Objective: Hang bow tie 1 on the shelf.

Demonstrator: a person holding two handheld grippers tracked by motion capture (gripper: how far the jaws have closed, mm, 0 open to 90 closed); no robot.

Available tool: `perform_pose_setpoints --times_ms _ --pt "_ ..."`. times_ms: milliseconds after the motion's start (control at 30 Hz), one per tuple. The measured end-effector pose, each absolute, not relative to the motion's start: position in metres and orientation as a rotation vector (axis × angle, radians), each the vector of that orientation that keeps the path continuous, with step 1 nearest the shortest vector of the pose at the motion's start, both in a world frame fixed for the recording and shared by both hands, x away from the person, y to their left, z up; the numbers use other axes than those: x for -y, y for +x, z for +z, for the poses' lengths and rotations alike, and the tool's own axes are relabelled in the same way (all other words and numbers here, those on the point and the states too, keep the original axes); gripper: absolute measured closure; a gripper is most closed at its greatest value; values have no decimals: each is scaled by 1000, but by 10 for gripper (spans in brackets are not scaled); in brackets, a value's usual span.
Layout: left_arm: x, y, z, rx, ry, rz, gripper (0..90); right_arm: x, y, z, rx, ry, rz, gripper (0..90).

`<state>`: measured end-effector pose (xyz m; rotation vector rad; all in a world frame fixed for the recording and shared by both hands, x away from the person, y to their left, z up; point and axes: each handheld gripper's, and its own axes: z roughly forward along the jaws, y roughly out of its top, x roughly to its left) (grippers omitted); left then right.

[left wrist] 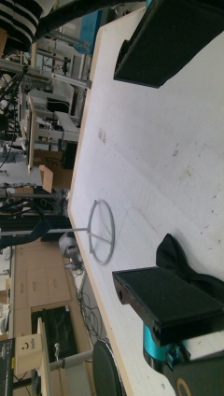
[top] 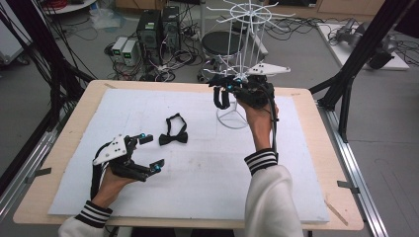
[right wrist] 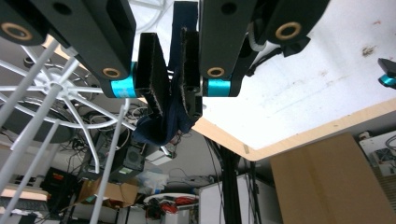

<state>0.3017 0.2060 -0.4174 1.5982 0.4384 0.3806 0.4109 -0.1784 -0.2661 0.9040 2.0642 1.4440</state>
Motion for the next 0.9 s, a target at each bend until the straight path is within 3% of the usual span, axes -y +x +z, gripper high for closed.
perform_pose_setpoints --times_ms 333,467,533,900 --pt "-206 302 -418 -443 1598 381 57 181 413 -267 -2047 938 1419 790" --pt "-206 302 -418 -444 1597 380 57 182 413 -267 -2032 947 1414 728" --pt "-206 302 -418 -442 1597 379 57 182 413 -267 -2026 952 1414 653" --pt "-206 302 -418 -440 1599 382 57 182 408 -264 -1985 957 1422 513"
